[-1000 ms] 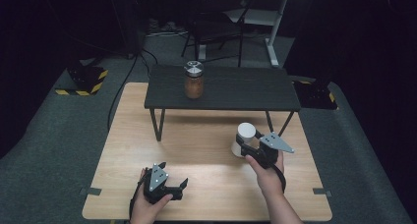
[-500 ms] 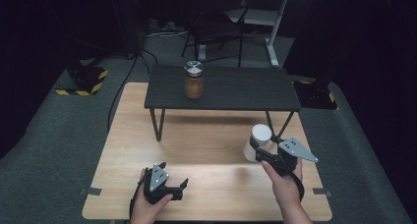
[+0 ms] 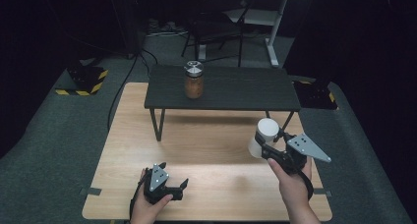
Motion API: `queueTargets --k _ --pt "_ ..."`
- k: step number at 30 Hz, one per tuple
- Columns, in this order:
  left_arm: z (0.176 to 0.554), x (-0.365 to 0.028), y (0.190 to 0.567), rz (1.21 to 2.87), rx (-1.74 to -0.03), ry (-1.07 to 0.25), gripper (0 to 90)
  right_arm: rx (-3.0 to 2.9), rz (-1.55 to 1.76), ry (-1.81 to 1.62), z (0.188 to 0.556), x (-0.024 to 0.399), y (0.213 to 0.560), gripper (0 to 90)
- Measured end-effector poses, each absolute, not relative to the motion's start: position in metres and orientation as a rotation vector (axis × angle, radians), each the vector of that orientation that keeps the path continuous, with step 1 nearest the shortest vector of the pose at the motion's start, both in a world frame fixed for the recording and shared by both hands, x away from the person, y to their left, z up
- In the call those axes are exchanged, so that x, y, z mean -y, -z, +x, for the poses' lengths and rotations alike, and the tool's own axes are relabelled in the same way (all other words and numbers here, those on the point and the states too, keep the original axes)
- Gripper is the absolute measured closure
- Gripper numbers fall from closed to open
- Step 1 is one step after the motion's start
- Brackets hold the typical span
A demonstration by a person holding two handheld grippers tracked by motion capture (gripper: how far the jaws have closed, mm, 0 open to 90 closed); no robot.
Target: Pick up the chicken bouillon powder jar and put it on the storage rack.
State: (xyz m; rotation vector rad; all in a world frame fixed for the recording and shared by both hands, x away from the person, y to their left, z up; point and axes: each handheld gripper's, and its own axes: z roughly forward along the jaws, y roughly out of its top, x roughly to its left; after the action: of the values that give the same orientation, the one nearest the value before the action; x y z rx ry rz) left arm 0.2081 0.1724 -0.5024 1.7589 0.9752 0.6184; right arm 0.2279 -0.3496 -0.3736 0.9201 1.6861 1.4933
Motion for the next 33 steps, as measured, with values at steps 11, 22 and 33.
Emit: queueTargets --k 11,22,33 --pt "0.208 -0.173 0.503 1.756 -0.975 -0.613 0.4 -1.671 0.916 -1.492 0.235 0.345 0.346 33.7" --pt "0.208 -0.174 0.503 1.752 -0.976 -0.607 0.4 -1.643 0.943 -1.500 0.254 0.338 0.317 33.7" --pt "0.208 -0.175 0.503 1.753 -0.972 -0.599 0.4 -1.624 0.947 -1.463 0.274 0.323 0.294 33.7"
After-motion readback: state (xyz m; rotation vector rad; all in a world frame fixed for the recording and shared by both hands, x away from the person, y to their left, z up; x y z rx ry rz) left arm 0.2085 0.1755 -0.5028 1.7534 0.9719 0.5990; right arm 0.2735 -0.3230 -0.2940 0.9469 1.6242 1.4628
